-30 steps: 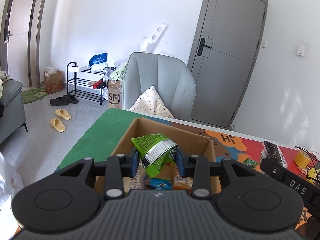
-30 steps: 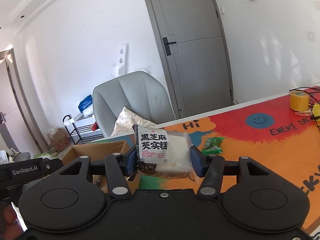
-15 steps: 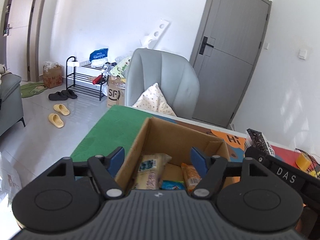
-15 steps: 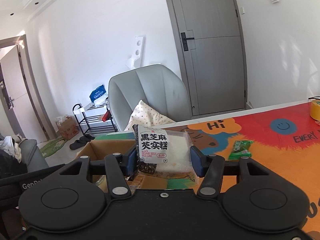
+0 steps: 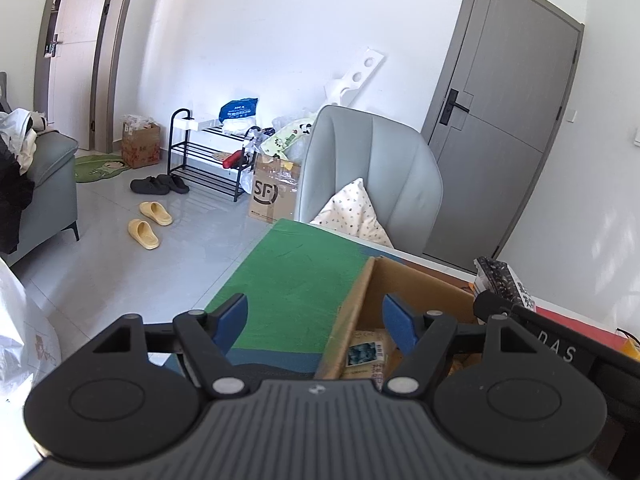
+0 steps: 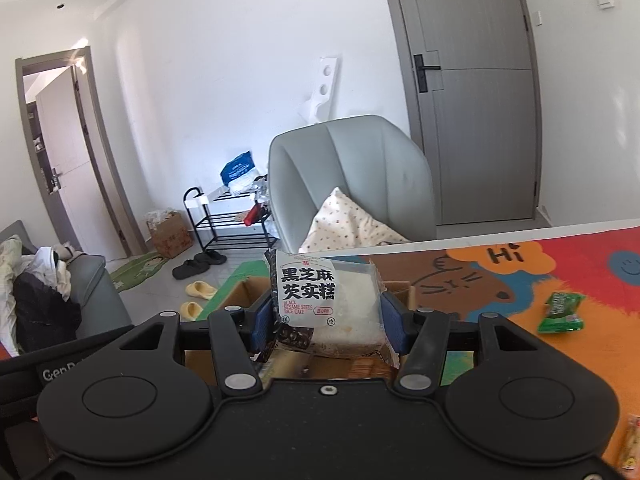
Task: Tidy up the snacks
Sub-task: 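Open both grippers to drop the two packs into the box, then move both tools back over the remaining snacks on the table, then grasp the small sausage snack with the right gripper while the left gripper grasps the green pack, then carry the green pack and sausage snack over the box with both grippers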
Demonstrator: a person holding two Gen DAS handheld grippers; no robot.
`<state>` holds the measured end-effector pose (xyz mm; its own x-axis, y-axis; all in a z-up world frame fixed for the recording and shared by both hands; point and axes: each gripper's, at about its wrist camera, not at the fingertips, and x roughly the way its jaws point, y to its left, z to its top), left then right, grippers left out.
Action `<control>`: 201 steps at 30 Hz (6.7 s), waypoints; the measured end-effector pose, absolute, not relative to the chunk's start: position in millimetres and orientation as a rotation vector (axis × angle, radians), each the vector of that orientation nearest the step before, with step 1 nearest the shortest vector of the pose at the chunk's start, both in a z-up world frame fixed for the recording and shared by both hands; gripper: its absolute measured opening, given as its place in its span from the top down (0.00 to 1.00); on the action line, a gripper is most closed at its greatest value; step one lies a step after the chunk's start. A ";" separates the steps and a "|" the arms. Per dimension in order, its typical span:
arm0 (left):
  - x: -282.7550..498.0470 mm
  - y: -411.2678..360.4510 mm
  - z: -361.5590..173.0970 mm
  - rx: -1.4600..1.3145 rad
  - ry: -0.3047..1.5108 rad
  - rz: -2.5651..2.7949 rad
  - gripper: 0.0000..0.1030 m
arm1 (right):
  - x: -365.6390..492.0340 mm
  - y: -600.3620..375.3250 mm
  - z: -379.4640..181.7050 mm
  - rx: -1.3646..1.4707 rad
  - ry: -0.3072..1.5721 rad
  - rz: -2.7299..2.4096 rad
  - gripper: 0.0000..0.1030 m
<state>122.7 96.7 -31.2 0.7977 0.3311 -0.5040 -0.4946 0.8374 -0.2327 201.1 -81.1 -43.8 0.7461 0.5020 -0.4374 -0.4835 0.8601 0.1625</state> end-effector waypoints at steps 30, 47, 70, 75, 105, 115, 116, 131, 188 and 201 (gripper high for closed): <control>127.3 14.3 -23.8 -0.283 0.475 0.395 0.09 | 182.5 -221.1 -33.8 0.150 0.502 0.262 0.00; 138.7 -55.6 -29.0 -0.154 0.503 0.214 0.09 | 172.3 -279.5 -51.9 0.164 0.553 0.123 0.03; 153.6 -115.9 -55.8 -0.040 0.561 0.122 0.13 | 174.4 -298.6 -93.4 0.168 0.680 0.091 0.30; 163.4 -123.3 -64.5 -0.034 0.601 0.114 0.19 | 181.6 -300.8 -107.8 0.177 0.726 0.102 0.40; 232.0 -148.1 -70.4 0.001 0.669 0.123 0.19 | 243.0 -339.3 -122.5 0.222 0.771 0.121 0.87; 264.1 -157.2 -74.7 0.002 0.688 0.116 0.19 | 255.8 -349.7 -123.5 0.241 0.761 0.103 0.54; 266.6 -157.9 -75.8 0.001 0.690 0.119 0.19 | 258.6 -349.1 -125.2 0.241 0.770 0.107 0.54; 309.0 -170.4 -95.5 0.034 0.713 0.148 0.19 | 279.6 -361.9 -119.8 0.262 0.731 0.107 0.80; 248.2 -158.4 -87.0 0.031 0.690 0.135 0.73 | 221.8 -368.7 -121.5 0.450 0.623 0.096 0.80; 209.0 -124.0 -41.4 -0.036 0.580 0.122 0.73 | 198.9 -333.7 -90.5 0.409 0.555 0.149 0.80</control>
<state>209.0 -124.0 -41.4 0.8297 0.1046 -0.5483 -0.1246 0.9922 0.0007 198.9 -333.7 -90.5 0.8416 0.2461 -0.4807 -0.0283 0.9090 0.4159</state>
